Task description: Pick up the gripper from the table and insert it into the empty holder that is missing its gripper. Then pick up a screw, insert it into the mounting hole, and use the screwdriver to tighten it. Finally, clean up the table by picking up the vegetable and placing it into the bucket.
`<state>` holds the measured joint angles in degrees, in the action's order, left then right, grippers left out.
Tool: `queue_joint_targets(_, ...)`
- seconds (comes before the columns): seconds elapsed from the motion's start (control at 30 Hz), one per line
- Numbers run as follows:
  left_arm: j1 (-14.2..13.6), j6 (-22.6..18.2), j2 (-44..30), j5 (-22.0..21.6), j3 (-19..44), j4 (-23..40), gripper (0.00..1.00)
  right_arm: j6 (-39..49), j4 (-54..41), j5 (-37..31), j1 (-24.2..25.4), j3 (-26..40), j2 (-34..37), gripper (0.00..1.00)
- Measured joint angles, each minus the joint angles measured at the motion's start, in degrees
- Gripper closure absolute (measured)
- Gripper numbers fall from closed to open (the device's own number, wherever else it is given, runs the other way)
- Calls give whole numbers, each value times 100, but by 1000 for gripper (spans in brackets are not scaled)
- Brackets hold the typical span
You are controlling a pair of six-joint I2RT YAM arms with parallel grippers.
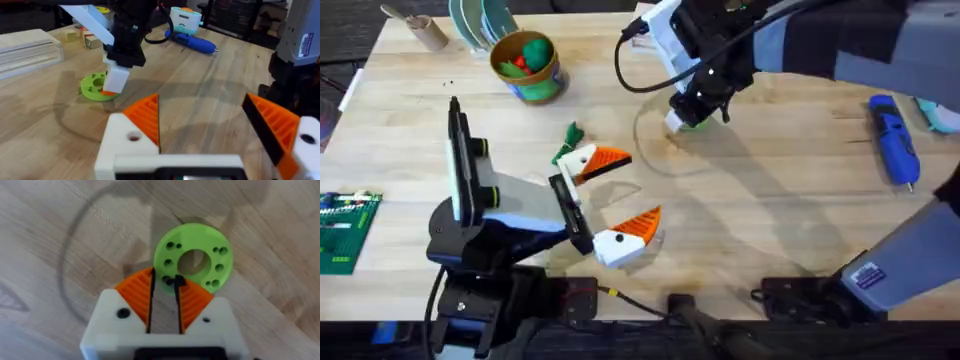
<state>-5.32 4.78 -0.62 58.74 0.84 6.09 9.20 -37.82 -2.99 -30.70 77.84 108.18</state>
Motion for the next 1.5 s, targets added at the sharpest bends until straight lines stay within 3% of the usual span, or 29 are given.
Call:
queue_joint_targets(0.23, 0, -1, 0, 0, 0, 0, 8, -1, 12, -55, 7, 2, 7, 750)
queue_joint_targets(0.6, 0, -2, 0, 0, 0, 0, 7, -5, 37, -128, 17, 13, 7, 992)
queue_joint_targets(1.2, 0, 0, 0, 2, 0, 0, 8, -18, -208, -502, 9, 417, 8, 995)
queue_joint_targets(1.37, -1, -1, 0, 2, 0, 0, 8, -18, -751, -515, 9, 865, -107, 995)
queue_joint_targets(1.4, 0, -1, 0, 1, 0, 0, 8, -18, -1315, -504, 3, 1345, -203, 995)
queue_joint_targets(1.5, 0, 0, 0, 2, 0, 0, 8, -18, -1775, -435, -44, 1876, -274, 995)
